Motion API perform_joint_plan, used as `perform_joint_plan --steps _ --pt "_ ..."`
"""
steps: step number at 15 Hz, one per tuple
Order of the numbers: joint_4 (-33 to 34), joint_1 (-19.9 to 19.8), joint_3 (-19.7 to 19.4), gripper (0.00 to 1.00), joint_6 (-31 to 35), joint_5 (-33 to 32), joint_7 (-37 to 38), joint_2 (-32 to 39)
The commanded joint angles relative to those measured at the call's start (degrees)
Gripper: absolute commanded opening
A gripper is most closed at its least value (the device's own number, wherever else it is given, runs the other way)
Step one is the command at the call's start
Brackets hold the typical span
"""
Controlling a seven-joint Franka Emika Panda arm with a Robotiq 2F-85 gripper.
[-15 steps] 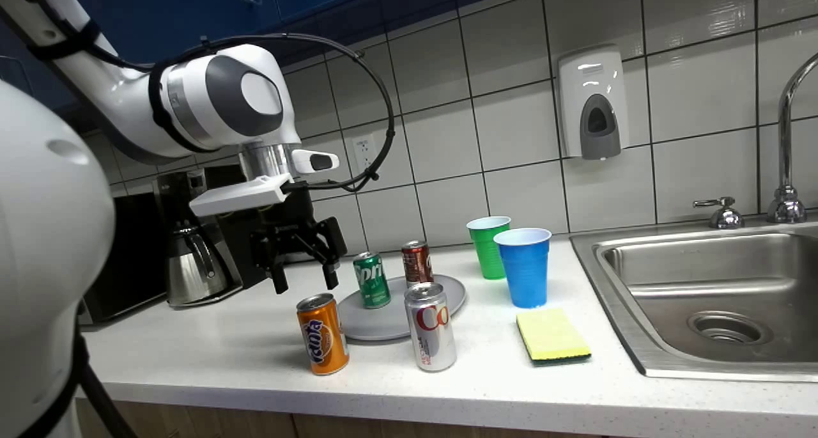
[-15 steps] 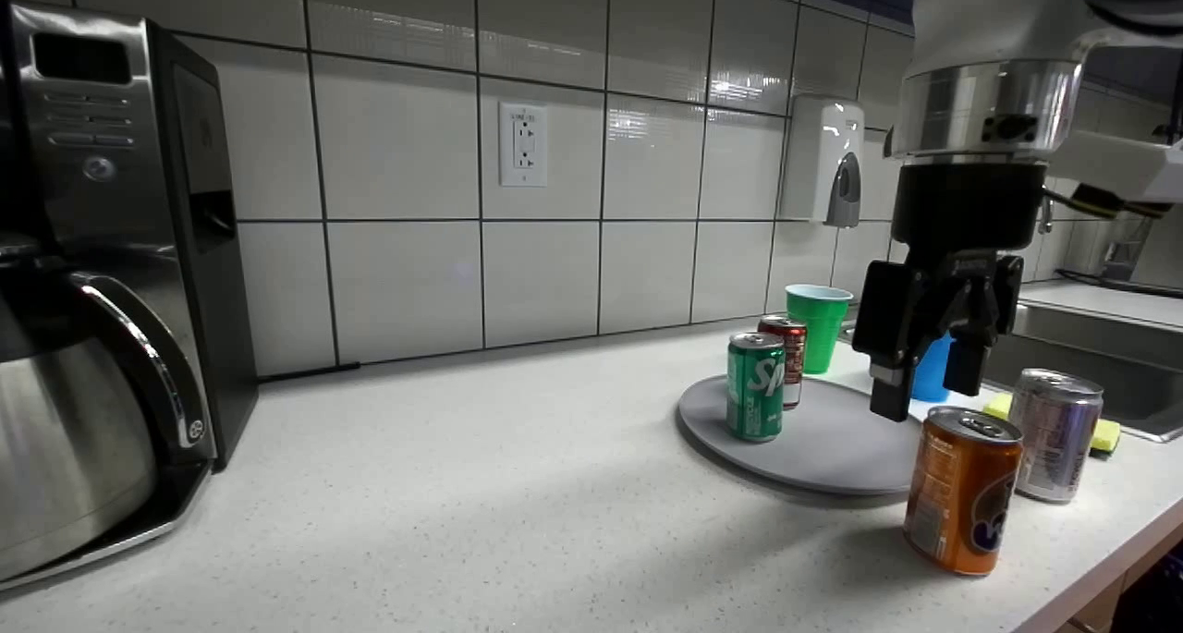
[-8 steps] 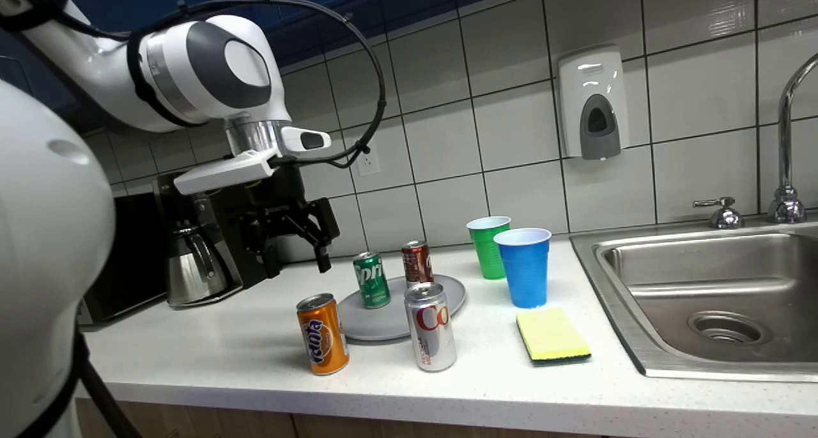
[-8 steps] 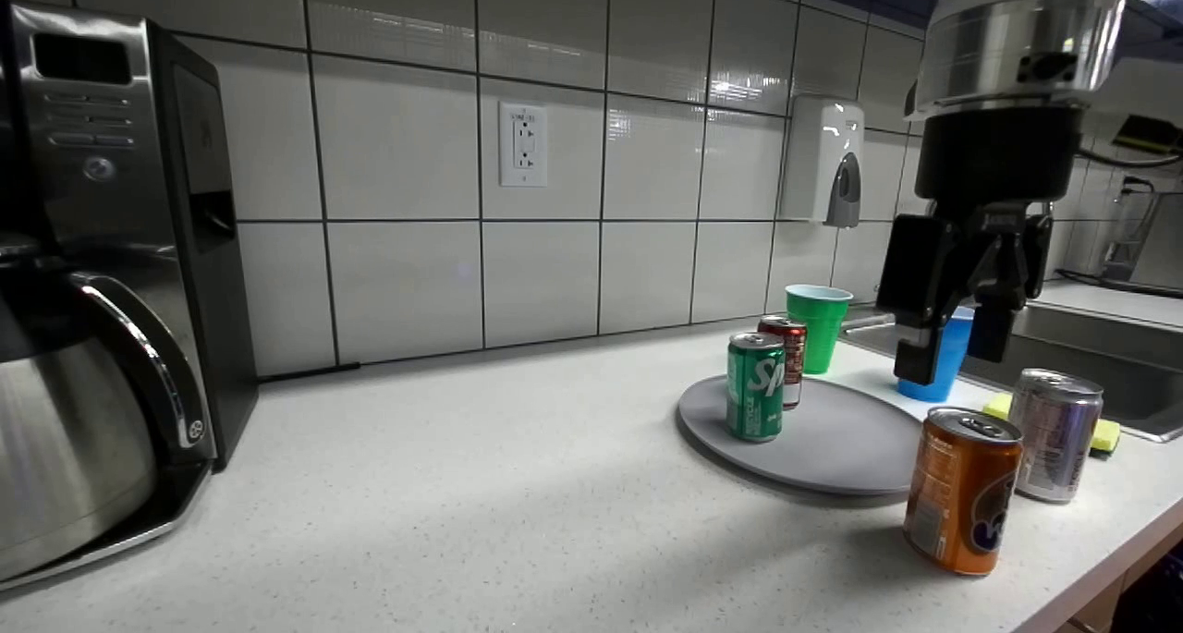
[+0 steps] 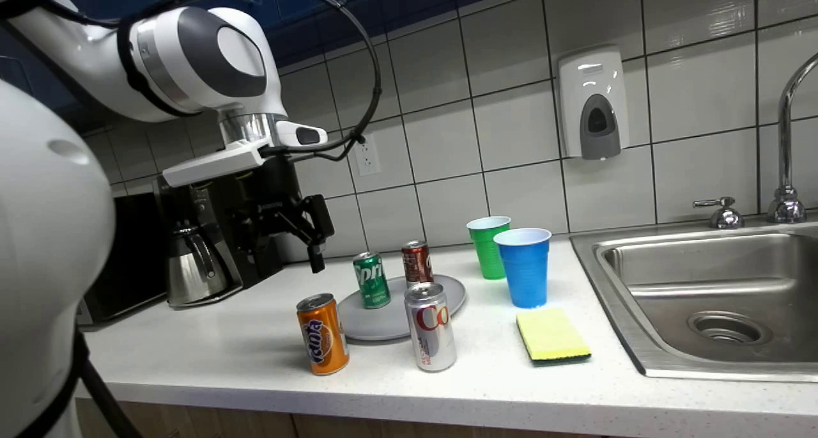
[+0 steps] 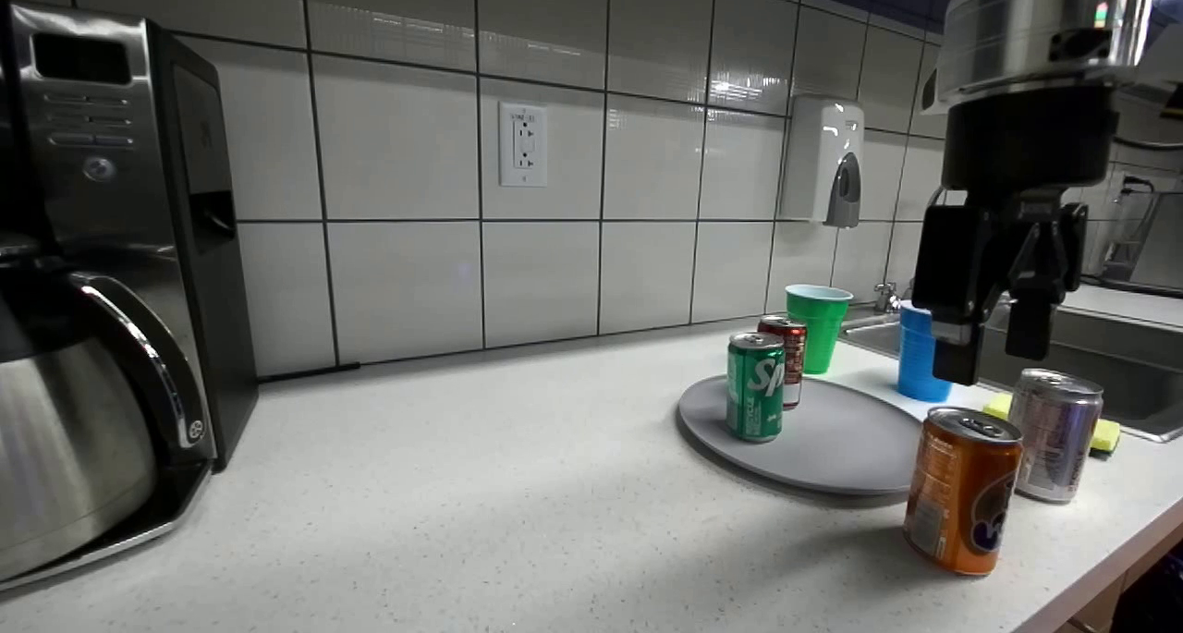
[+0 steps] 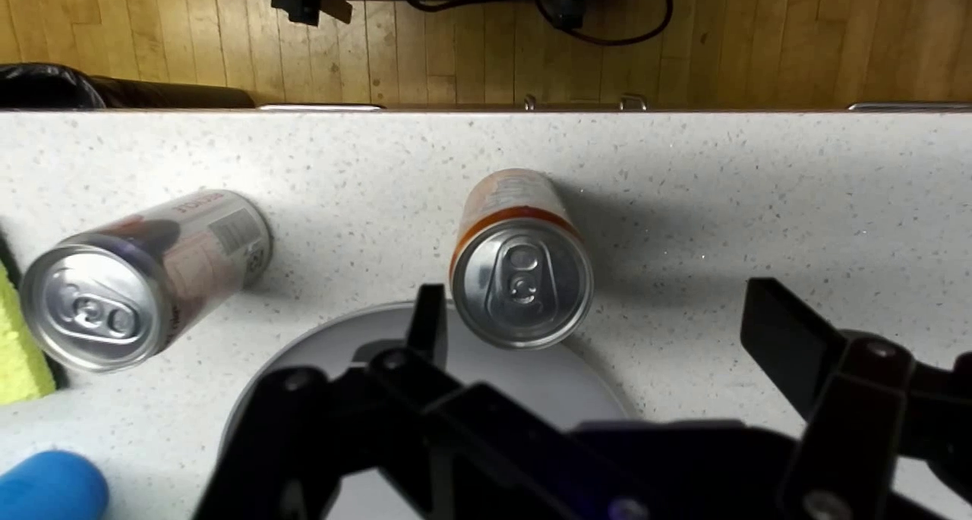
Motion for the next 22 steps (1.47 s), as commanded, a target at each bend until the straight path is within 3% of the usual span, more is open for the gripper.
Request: perform_joint_plan --steps 1,22 --pt "-0.4 -1.2 1.5 1.00 -1.0 -0.8 1.4 -1.5" --pt "-0.2 -2.5 2.1 1.00 4.5 -2.7 3.5 2.7"
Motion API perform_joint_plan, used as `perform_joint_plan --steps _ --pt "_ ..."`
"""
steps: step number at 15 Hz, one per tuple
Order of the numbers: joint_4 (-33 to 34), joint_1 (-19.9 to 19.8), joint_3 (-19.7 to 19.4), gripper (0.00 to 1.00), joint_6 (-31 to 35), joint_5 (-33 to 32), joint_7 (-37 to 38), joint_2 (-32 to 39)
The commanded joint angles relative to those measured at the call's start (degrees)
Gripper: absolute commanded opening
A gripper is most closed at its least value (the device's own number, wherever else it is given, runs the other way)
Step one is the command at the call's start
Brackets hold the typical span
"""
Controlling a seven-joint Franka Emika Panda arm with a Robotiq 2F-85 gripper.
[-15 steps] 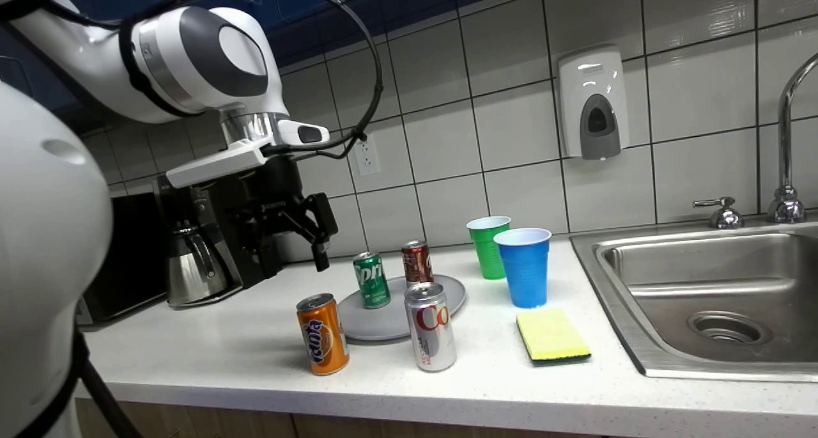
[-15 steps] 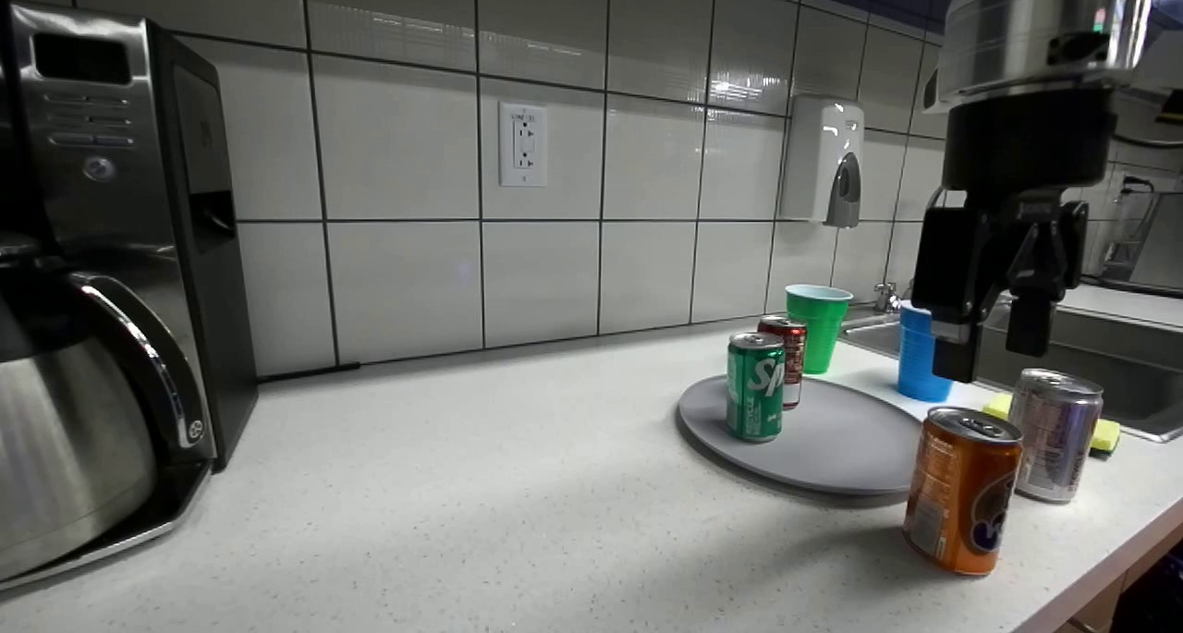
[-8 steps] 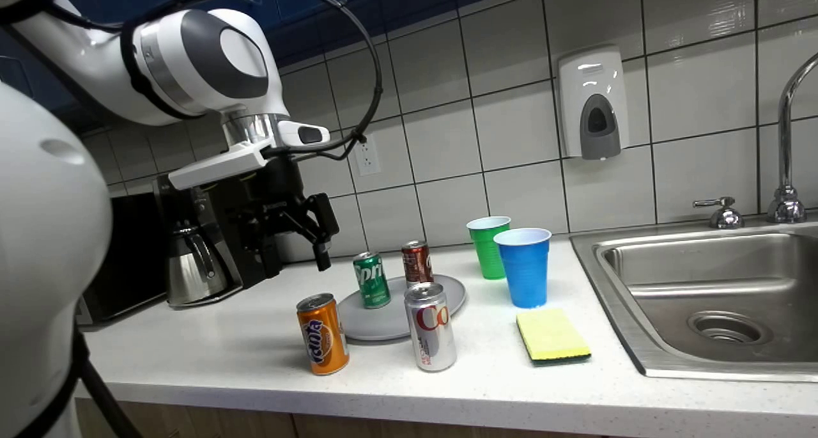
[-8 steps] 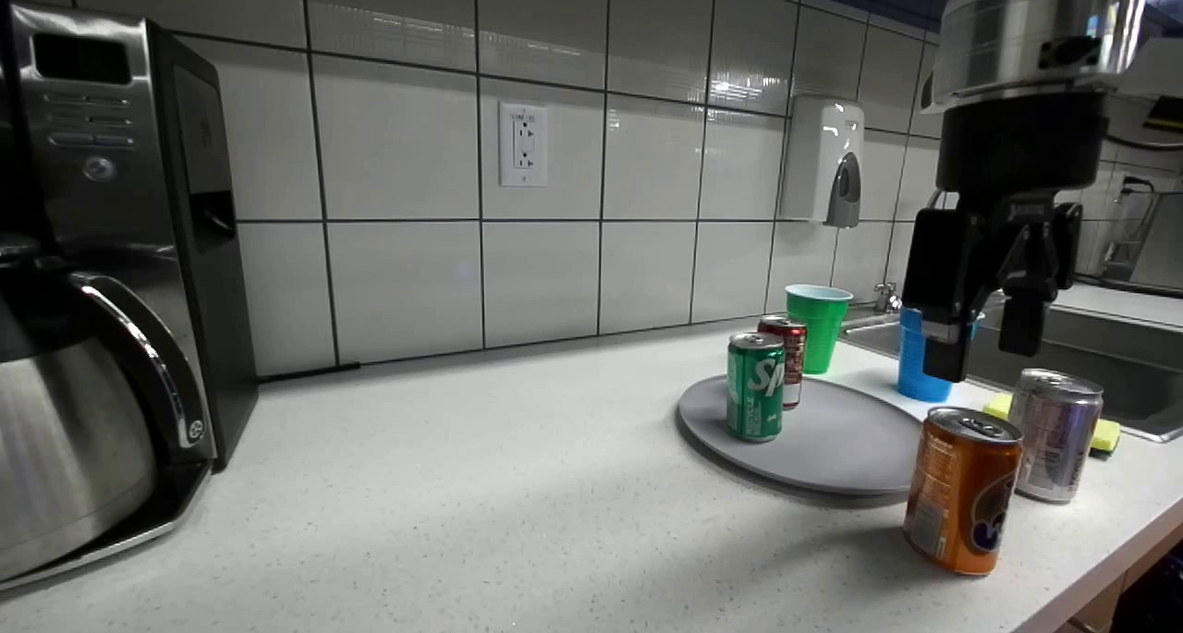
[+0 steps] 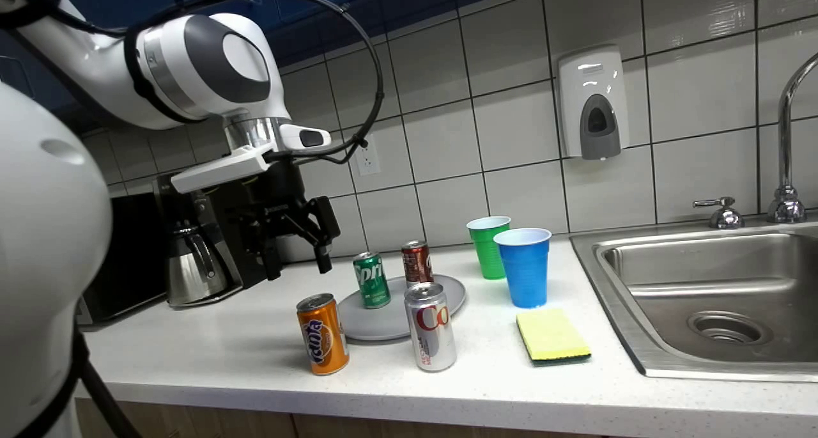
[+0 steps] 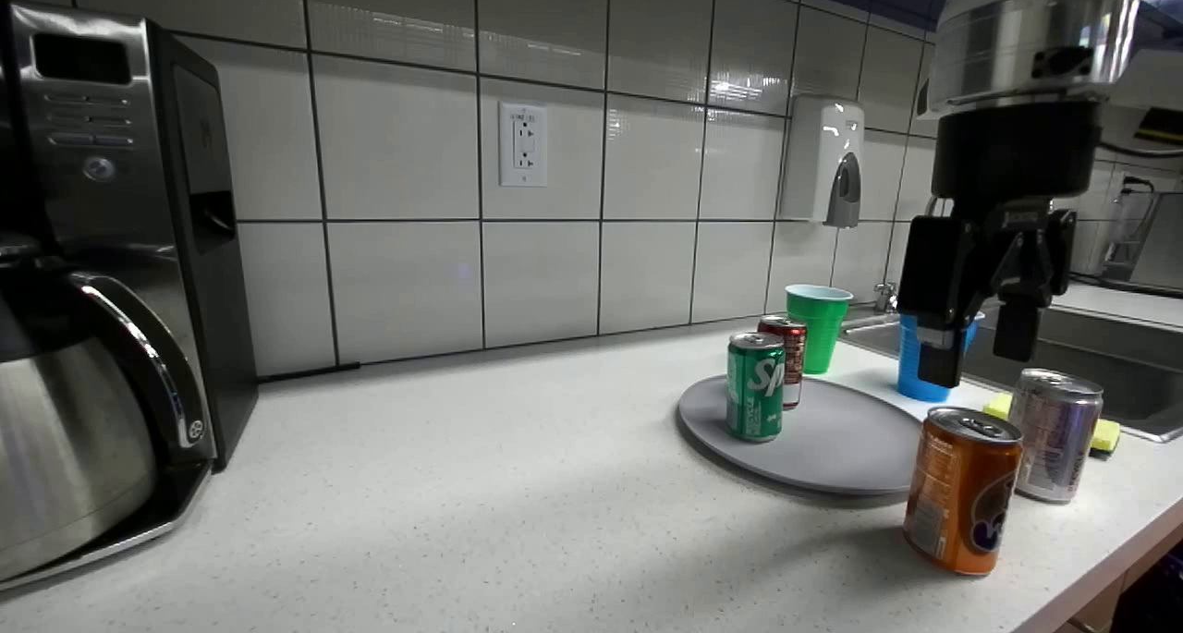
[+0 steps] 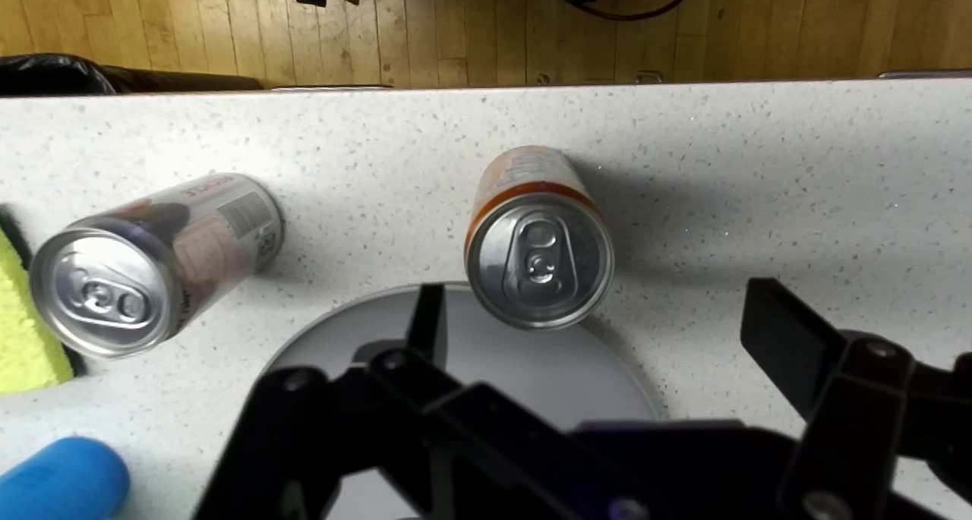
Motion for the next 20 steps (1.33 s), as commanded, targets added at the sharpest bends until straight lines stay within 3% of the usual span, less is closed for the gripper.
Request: perform_joint_plan --steps 1,20 --pt "-0.1 -1.7 1.5 1.00 2.0 -1.5 1.7 1.7" --pt "0.0 -3.0 1.1 1.00 6.7 -3.4 3.5 11.5"
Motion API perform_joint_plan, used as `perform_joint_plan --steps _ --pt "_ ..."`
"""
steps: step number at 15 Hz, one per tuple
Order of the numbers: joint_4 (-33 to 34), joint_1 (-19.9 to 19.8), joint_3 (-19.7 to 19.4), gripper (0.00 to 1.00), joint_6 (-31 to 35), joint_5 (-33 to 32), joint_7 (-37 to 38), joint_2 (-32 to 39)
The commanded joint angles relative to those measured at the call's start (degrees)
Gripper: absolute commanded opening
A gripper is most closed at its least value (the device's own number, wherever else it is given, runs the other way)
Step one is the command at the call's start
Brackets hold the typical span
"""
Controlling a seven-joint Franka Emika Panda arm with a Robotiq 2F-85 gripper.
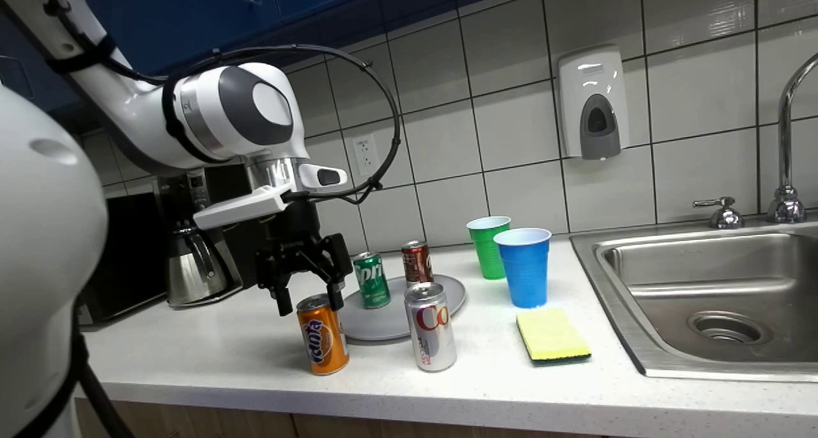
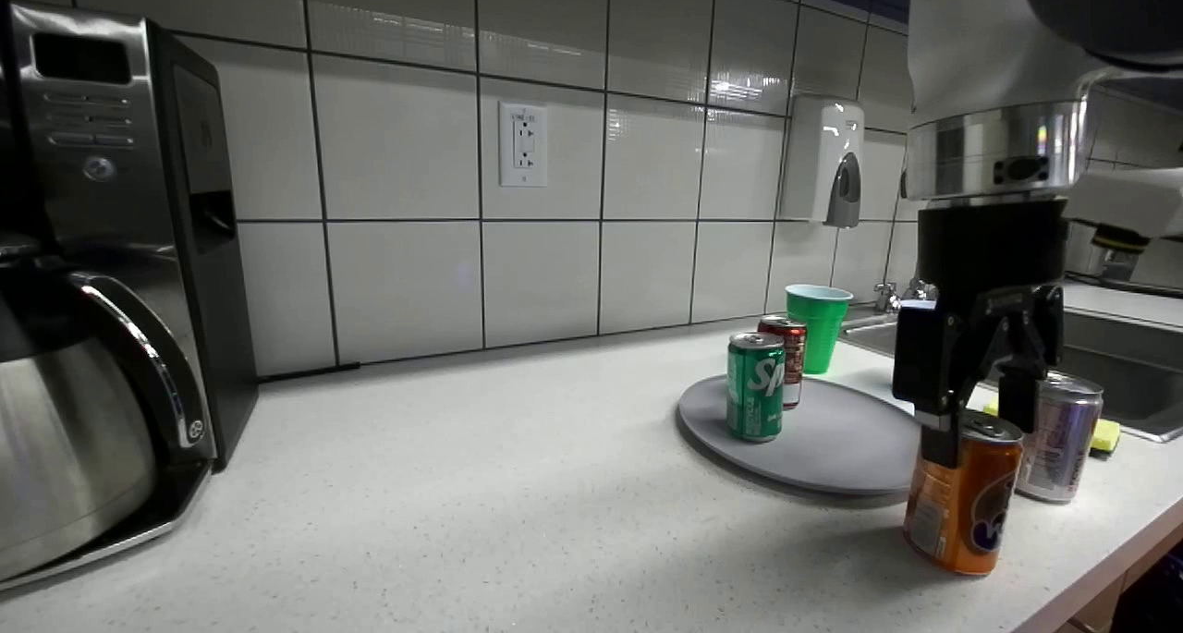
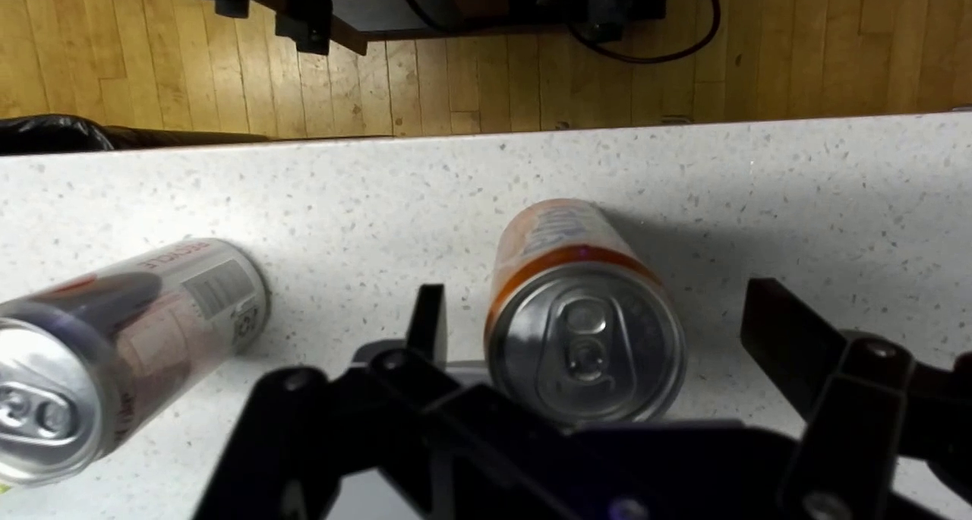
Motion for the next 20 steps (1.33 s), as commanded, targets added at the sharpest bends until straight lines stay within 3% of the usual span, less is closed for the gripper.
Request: perform_joint_plan --steps 1,7,8,9,12,14,20 --pt "0.0 -1.7 1.1 1.00 2.9 -2.6 2.2 2.3" --pt "0.0 -1.8 0.9 1.00 5.4 -3.6 2.5 5.2" --pt "0.0 -1.8 0.9 0.75 5.7 -3.7 2.5 5.5" --pt "0.0 -1.8 0.9 0.74 5.8 -3.9 2.6 5.7" --pt "0.0 -1.6 1.1 0.49 5.6 -4.4 3.1 5.9" --pt "-0.5 -1.6 1.1 0.38 5.2 -4.3 3.3 4.8" --pt "-0.3 -1.1 1.3 0.38 3.5 -3.6 3.1 1.7"
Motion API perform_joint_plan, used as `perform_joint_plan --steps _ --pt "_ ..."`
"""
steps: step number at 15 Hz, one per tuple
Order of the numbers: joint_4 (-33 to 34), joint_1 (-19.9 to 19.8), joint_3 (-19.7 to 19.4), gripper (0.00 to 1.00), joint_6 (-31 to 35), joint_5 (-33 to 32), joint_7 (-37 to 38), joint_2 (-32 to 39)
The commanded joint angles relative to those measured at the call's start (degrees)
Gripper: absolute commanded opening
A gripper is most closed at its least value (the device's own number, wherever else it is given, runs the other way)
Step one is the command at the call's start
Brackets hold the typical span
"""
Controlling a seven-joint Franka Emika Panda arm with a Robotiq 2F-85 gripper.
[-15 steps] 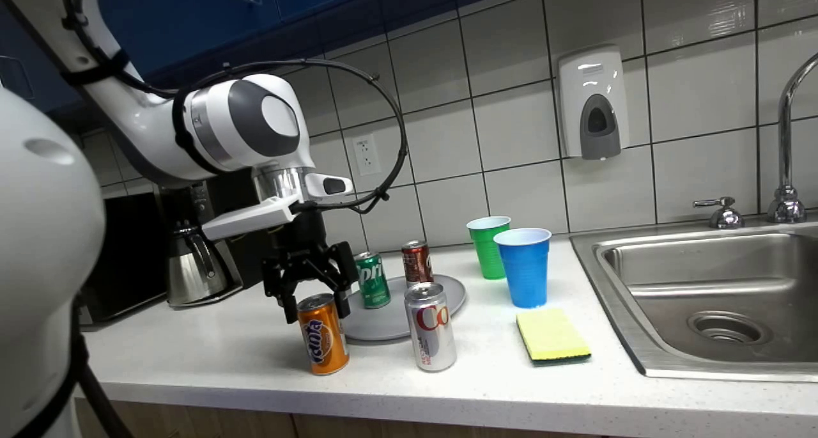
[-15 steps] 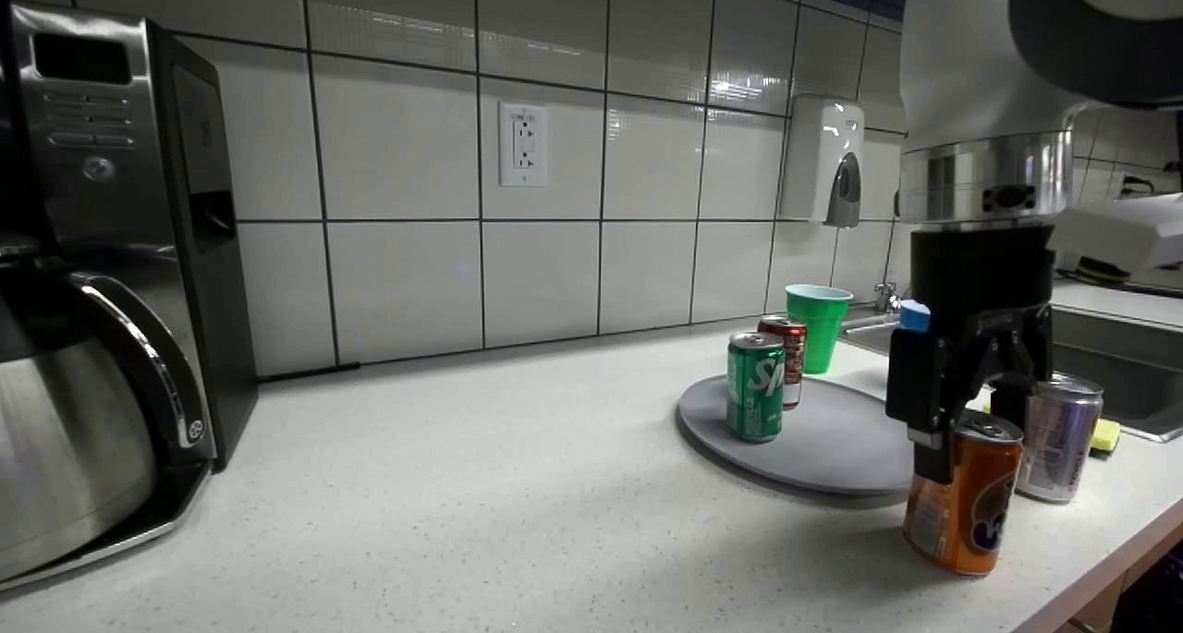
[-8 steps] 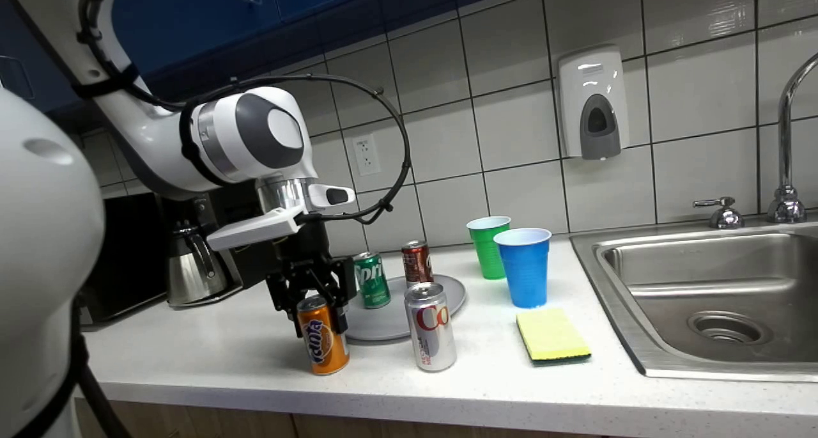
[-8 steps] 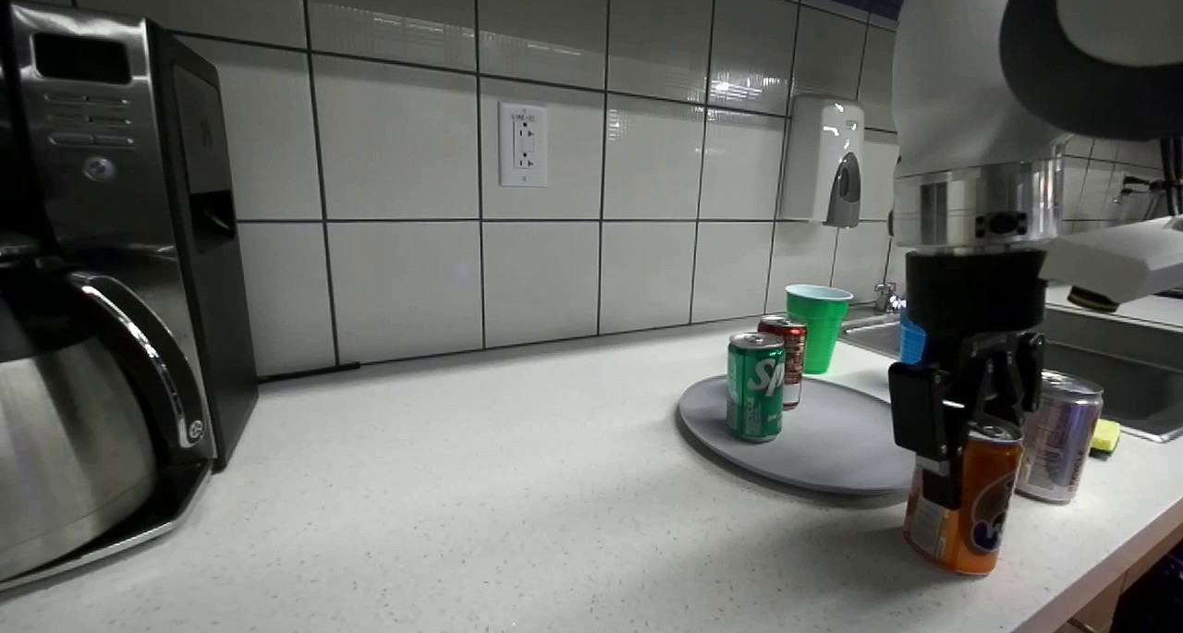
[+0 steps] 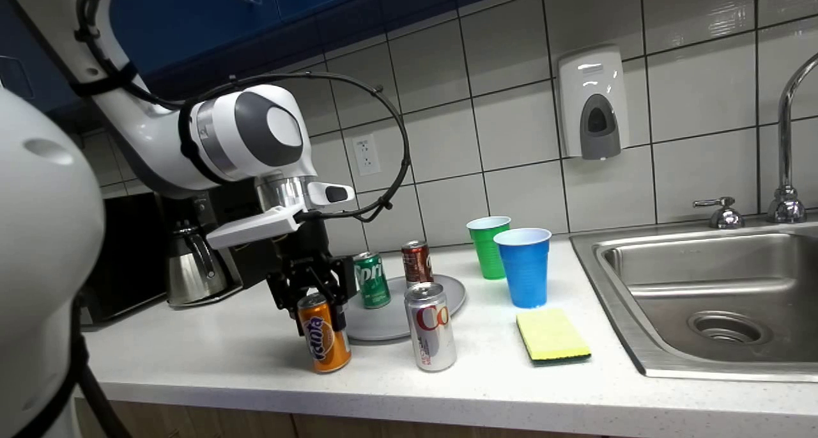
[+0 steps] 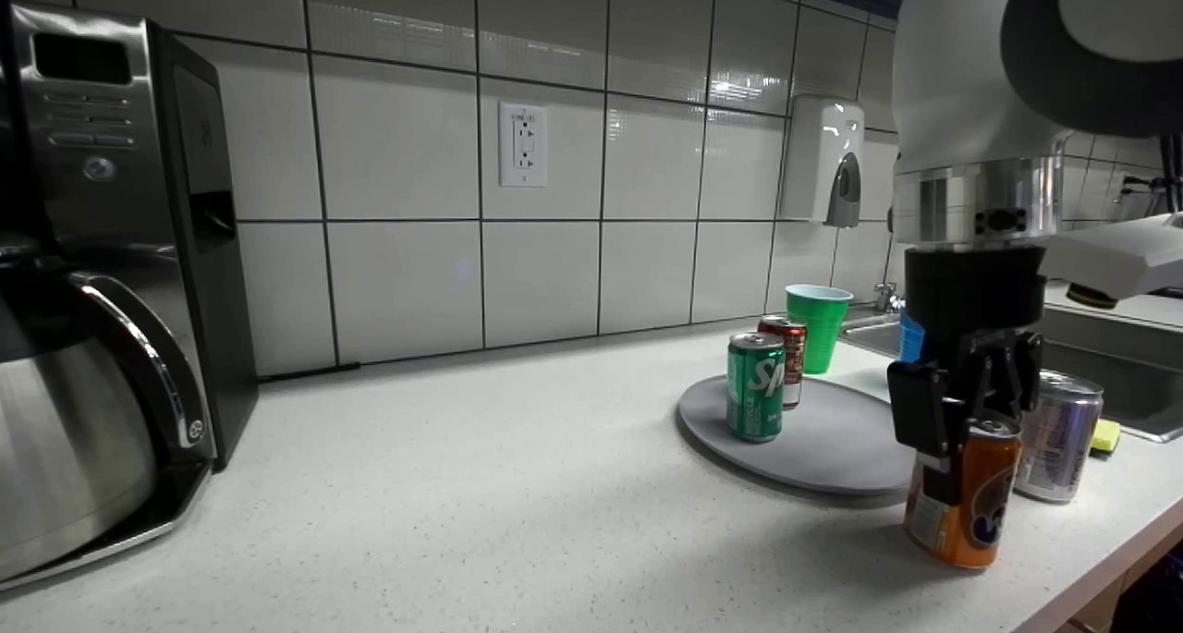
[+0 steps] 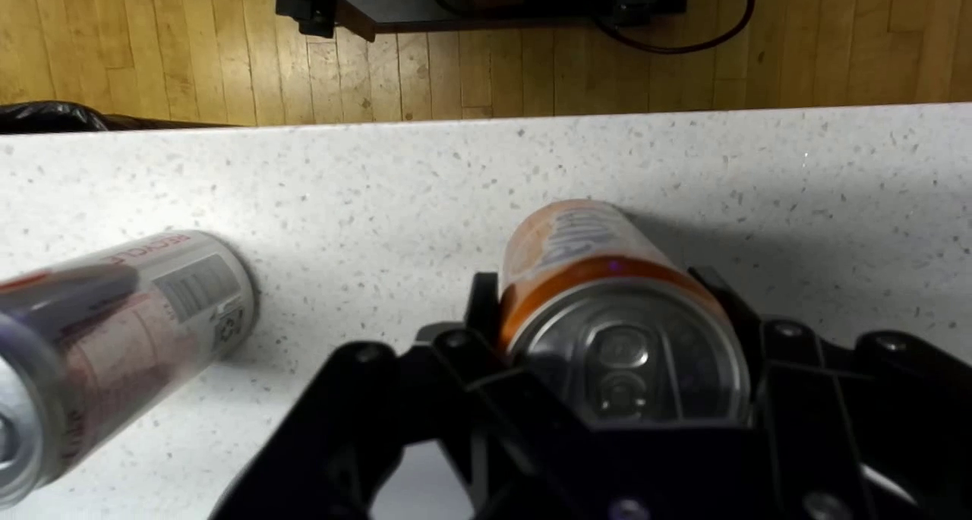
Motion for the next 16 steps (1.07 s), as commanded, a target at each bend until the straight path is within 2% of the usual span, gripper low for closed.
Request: perform_joint_plan --steps 1,9,16 --pt "-0.4 -0.3 1.4 0.38 -1.7 -0.9 2.1 -4.1" --pt "-0.3 -1.0 1.7 0.38 -2.6 -1.3 1.6 -8.2" --pt "4.2 -3.0 1.1 0.38 -2.0 -2.3 1.5 -5.3"
